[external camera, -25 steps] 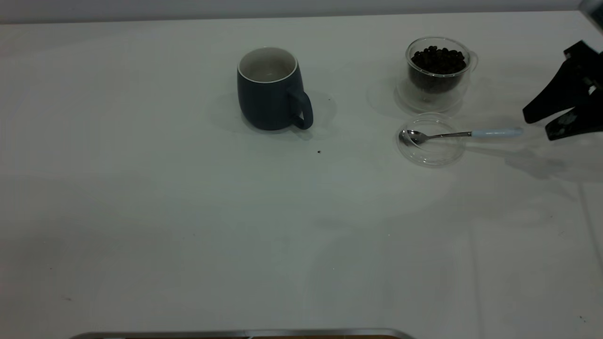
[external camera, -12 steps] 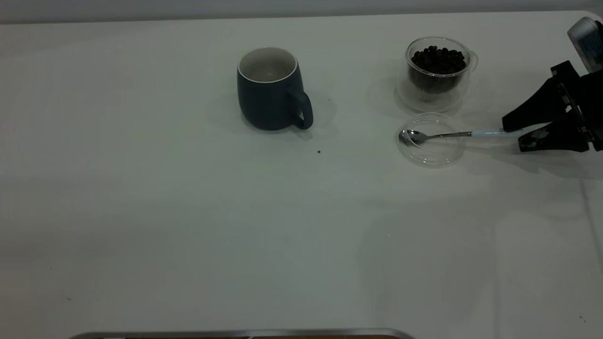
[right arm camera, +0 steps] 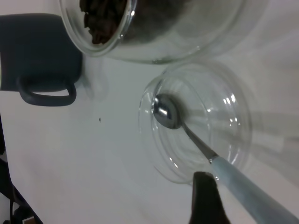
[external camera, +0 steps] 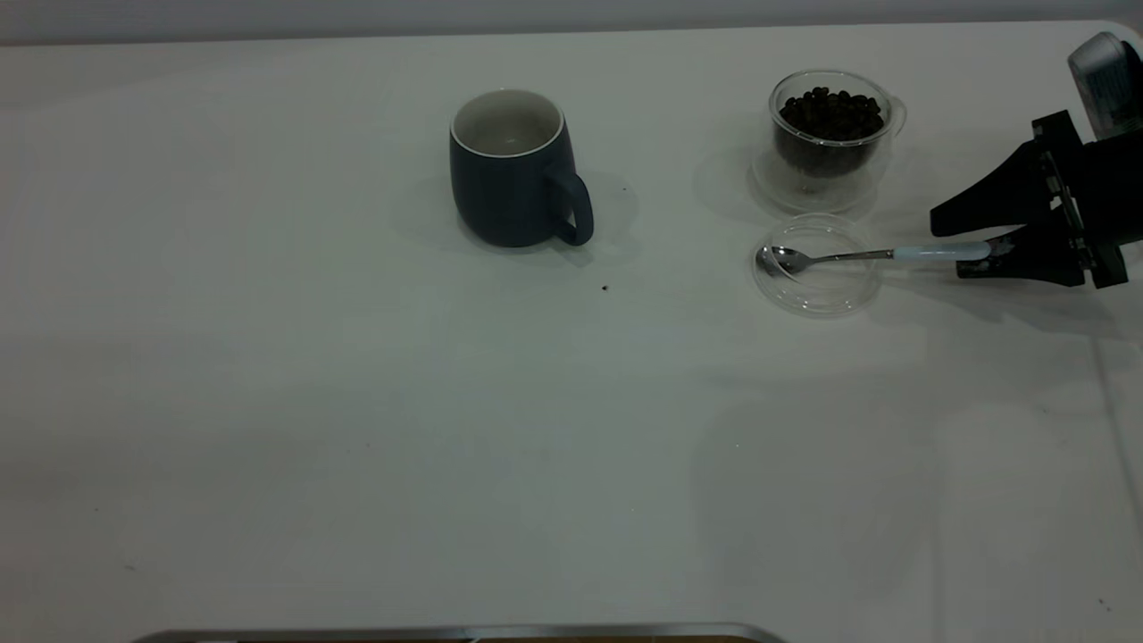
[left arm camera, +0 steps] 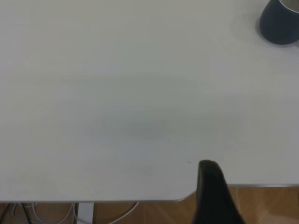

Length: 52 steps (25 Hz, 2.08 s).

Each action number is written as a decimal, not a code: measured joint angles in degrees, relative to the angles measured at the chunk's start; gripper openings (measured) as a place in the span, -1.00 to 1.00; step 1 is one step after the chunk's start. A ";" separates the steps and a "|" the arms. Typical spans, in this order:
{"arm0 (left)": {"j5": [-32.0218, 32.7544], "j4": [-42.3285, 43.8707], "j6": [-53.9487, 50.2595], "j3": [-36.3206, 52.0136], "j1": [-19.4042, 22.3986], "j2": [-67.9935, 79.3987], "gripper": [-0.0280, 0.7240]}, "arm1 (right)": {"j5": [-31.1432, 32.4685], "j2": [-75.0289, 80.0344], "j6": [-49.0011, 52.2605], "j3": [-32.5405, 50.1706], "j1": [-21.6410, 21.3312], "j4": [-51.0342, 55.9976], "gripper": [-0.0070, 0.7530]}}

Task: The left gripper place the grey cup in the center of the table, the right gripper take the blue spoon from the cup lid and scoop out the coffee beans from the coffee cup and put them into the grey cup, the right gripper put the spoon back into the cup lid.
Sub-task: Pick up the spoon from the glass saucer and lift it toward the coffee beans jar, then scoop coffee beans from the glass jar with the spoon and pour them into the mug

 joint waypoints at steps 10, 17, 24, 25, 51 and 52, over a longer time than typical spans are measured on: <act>0.00 0.00 0.05 0.00 0.00 0.00 0.40 | 0.17 2.26 -0.65 -0.11 2.53 2.88 0.37; 0.00 0.00 0.05 0.00 0.00 0.00 0.40 | 0.13 2.26 -1.89 -0.18 2.53 4.08 0.23; 0.00 0.00 0.05 0.00 0.00 0.00 0.40 | 0.13 2.27 -1.93 -0.20 2.53 2.59 -0.06; 0.00 0.00 0.05 0.00 0.00 0.00 0.40 | 0.13 2.27 -1.93 -0.20 2.53 2.55 -0.14; 0.00 0.00 -0.02 0.00 0.00 0.00 0.40 | 11.75 -12.76 3.21 -4.82 -0.14 -5.99 -0.72; 0.00 0.00 -0.02 0.00 0.00 0.00 0.40 | 11.99 -12.76 5.15 -6.74 -0.14 -5.80 -0.72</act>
